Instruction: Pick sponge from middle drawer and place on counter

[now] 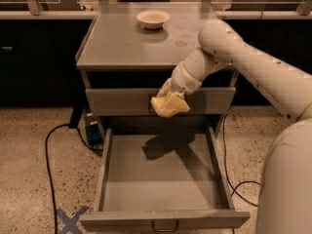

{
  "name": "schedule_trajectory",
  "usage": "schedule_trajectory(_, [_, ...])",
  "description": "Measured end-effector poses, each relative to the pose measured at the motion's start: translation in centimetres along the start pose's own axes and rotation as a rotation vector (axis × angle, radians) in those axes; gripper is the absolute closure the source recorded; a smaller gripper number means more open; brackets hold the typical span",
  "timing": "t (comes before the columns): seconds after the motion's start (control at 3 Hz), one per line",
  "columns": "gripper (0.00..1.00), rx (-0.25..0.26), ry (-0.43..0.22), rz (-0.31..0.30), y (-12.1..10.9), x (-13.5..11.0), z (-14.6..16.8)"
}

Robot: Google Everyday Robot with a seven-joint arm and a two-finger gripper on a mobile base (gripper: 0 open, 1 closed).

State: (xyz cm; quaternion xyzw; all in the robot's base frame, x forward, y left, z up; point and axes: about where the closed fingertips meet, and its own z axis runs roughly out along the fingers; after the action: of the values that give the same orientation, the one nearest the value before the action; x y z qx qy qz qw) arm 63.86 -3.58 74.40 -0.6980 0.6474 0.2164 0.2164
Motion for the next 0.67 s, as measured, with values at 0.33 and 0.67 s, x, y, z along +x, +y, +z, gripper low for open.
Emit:
schedule_trajectory(0.33, [1.0,-0.041,-0.066,-0.036,-0.4,-3.5,-5.5])
schedule_trajectory(0.67, [1.0,-0.031,-0.126,-0.098,-0.9,-7.5,-10.9])
